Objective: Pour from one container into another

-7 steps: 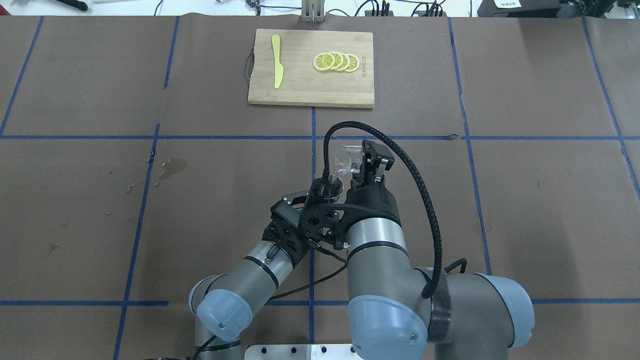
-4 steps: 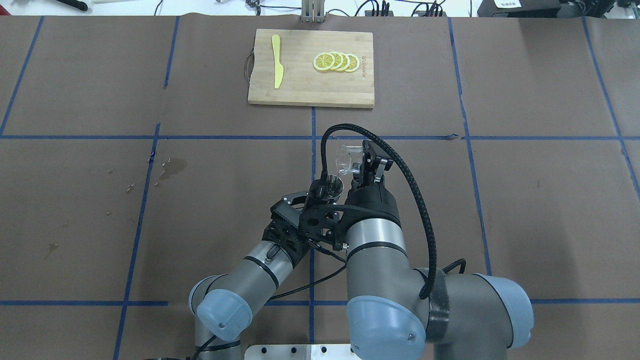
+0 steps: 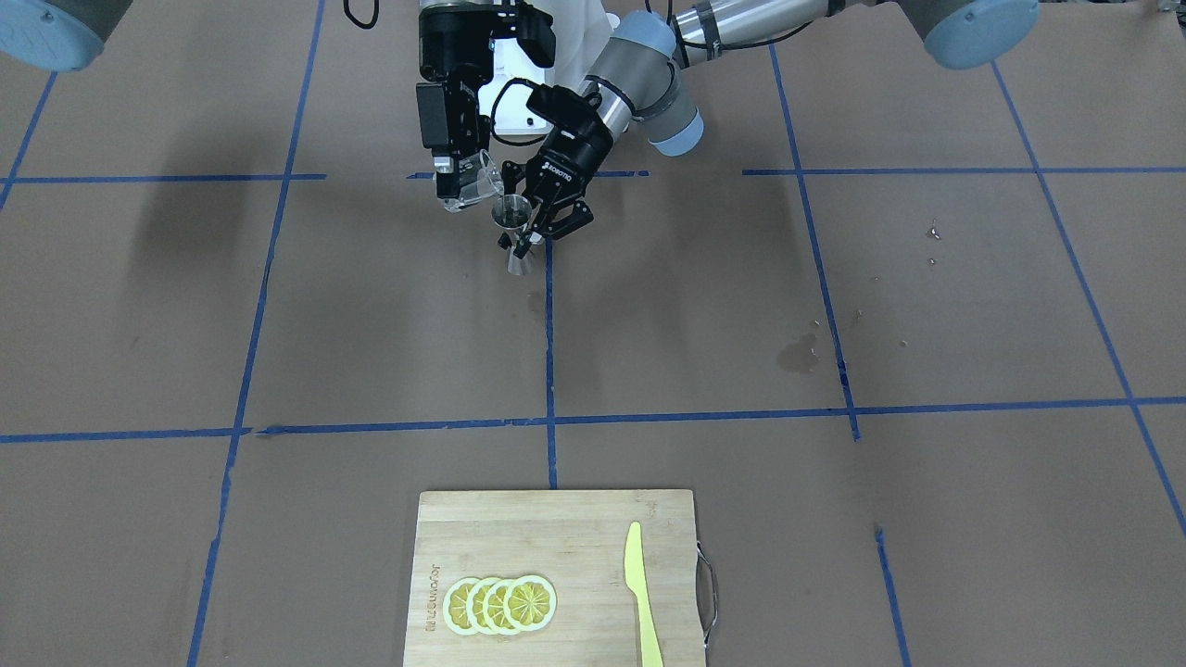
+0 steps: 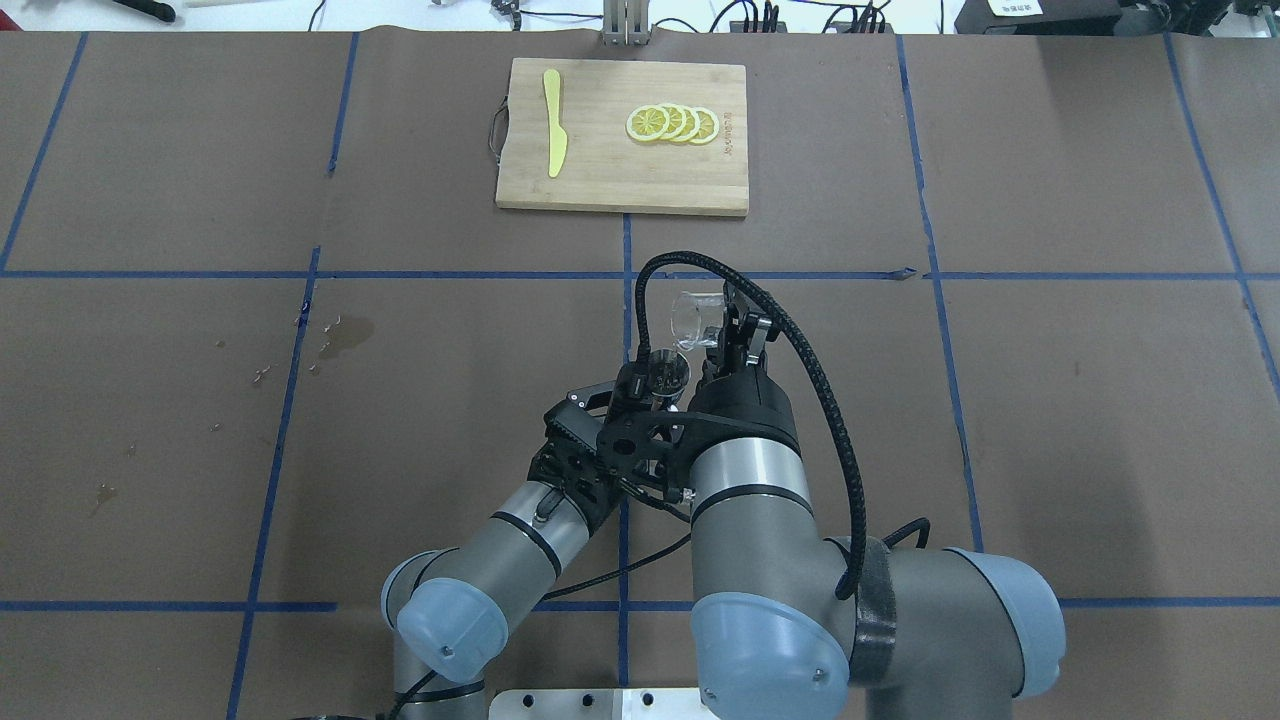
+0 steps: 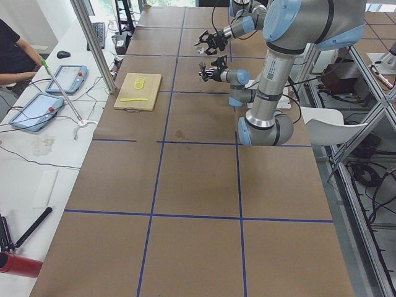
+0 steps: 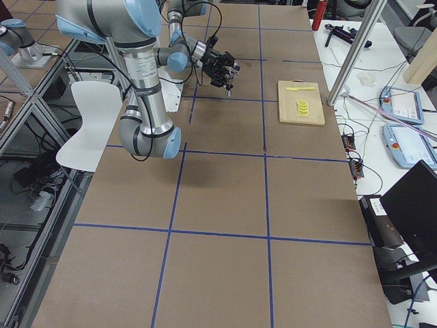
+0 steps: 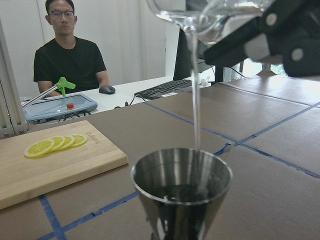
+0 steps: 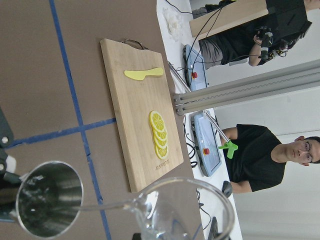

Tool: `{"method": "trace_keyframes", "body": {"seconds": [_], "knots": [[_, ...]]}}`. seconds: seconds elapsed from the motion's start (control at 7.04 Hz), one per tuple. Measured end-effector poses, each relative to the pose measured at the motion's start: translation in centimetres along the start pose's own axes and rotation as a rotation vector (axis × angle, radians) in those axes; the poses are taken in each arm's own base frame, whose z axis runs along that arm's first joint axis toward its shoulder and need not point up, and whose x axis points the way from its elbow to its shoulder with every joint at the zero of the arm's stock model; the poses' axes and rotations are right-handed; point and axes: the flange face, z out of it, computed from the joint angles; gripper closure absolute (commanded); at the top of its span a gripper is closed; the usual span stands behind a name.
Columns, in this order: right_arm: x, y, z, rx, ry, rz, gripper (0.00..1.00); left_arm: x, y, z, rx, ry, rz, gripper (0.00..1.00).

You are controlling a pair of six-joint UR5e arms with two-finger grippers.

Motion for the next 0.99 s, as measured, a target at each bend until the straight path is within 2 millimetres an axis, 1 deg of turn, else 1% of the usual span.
{"method": "trace_keyframes", "body": {"seconds": [0.99], "knots": [[0.08,0.06,0.09,-0.008,0.022,-0.086,1.00,0.57,0.09,0.63,-0.004,0.000,0.003,1.00]]}}
